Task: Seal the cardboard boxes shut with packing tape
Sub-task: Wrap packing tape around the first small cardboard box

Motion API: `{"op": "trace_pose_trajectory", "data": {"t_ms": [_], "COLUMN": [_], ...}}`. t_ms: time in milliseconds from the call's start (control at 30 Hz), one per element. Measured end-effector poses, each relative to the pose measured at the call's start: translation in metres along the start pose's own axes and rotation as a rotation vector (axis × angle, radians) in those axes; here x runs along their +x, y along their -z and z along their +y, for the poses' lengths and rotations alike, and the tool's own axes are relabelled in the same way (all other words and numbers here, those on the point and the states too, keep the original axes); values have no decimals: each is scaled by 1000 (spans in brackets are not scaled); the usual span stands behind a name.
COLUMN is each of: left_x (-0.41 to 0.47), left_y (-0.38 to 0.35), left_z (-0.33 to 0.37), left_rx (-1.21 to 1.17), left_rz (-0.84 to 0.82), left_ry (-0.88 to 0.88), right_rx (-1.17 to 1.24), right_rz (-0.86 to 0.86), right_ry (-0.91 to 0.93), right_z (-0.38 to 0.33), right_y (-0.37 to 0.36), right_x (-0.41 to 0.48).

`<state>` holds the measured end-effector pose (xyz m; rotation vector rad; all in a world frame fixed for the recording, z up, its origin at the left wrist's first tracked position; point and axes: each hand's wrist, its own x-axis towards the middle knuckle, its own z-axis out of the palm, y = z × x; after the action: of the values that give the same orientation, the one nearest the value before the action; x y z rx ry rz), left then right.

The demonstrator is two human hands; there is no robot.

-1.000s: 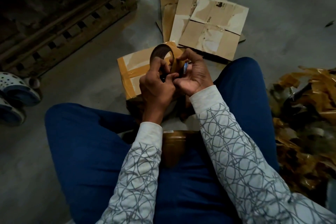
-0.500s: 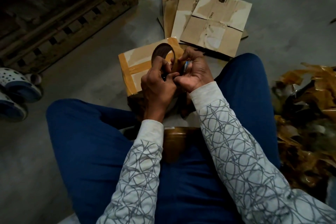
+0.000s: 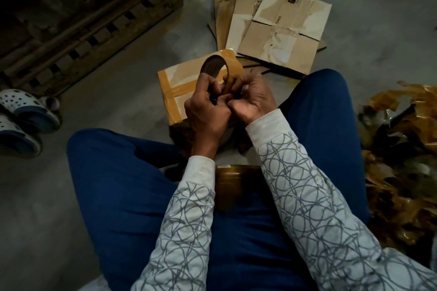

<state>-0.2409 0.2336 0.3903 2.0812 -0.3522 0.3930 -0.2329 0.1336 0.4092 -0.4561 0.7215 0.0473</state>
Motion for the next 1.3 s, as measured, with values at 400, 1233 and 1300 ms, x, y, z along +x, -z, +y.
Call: {"op": "trace_pose_trajectory", "data": {"t_ms": [400,1233,1300], "left_x": [26,66,63], "left_y": [14,13,12], "left_z": [-10,-7,-4], "left_rx": [66,518,496], "left_rz": [-10,-196,-187], "left_ry": [-89,-297,-229], "right_rx": [-445,-967,-1066], "right_rz": [-165,-137,-79], "right_ry": [378,701,799], "right_z": [0,-5,-3], "right_y": [3,10,10], "right_x": [-4,-7,-3]}}
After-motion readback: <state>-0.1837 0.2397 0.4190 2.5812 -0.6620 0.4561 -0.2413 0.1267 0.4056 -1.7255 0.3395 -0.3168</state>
